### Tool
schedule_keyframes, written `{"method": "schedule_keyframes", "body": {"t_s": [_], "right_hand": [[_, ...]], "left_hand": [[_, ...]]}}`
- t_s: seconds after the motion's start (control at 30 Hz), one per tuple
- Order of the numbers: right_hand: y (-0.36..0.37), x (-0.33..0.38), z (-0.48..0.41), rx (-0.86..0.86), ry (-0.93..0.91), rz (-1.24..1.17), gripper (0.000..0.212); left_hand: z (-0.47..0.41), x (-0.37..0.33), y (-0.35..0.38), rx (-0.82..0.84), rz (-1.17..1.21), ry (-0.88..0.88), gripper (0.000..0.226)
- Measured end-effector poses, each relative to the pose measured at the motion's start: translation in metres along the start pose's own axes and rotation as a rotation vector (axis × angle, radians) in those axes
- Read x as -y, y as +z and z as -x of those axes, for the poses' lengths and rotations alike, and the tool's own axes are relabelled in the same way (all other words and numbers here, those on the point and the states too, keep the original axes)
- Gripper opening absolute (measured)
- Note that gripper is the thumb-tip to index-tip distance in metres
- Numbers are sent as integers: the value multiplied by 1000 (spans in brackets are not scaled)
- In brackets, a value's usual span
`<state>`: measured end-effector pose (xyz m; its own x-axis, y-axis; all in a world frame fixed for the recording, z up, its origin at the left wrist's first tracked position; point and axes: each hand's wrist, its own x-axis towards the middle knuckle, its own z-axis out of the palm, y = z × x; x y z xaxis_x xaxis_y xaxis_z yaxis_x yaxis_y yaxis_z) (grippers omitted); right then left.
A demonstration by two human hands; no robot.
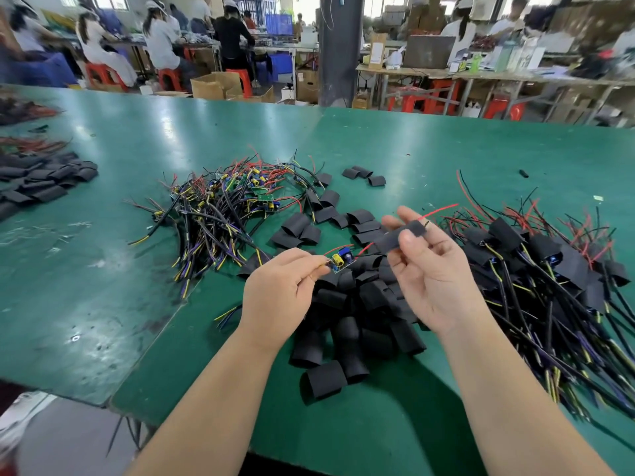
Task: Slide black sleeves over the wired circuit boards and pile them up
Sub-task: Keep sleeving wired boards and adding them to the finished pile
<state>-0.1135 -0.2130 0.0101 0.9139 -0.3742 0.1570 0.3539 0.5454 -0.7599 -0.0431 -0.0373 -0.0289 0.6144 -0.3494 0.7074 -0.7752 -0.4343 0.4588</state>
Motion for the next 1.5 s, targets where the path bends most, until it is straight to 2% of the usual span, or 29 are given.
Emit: {"method": "schedule_keyframes", "body": {"t_s": [0.13, 0.27, 0.37, 0.5, 0.7, 0.83, 0.97, 1.1, 1.37, 1.5], "right_hand": [[5, -6, 1, -11, -25, 117, 35], [1, -3, -2, -110, 0, -59, 33], [1, -3, -2, -116, 38, -172, 34], [12, -20, 2, -67, 91, -2, 36], [9, -24, 0, -113, 96, 52, 23], [5, -22, 1, -101, 115, 46, 27], [5, -21, 1, -69, 141, 31, 23], [3, -21, 0, -53, 114, 121, 24], [-2, -16, 2, 136, 104, 152, 29], [-2, -15, 2, 135, 117, 127, 30]], "left_hand": [[0, -1, -1, -18, -81, -47, 12], [-2, -2, -1, -3, -136, -51, 17], [-2, -2, 1, -26, -179, -39, 17], [0, -3, 2, -59, -190, -44, 16], [1, -4, 2, -70, 2, -28, 17], [0, -5, 3, -81, 122, -14, 16], [1, -4, 4, -116, 161, -1, 15], [1, -2, 4, -156, 185, -5, 15], [-1, 0, 5, -200, 281, -70, 17], [0, -2, 5, -191, 265, -59, 16]]}}
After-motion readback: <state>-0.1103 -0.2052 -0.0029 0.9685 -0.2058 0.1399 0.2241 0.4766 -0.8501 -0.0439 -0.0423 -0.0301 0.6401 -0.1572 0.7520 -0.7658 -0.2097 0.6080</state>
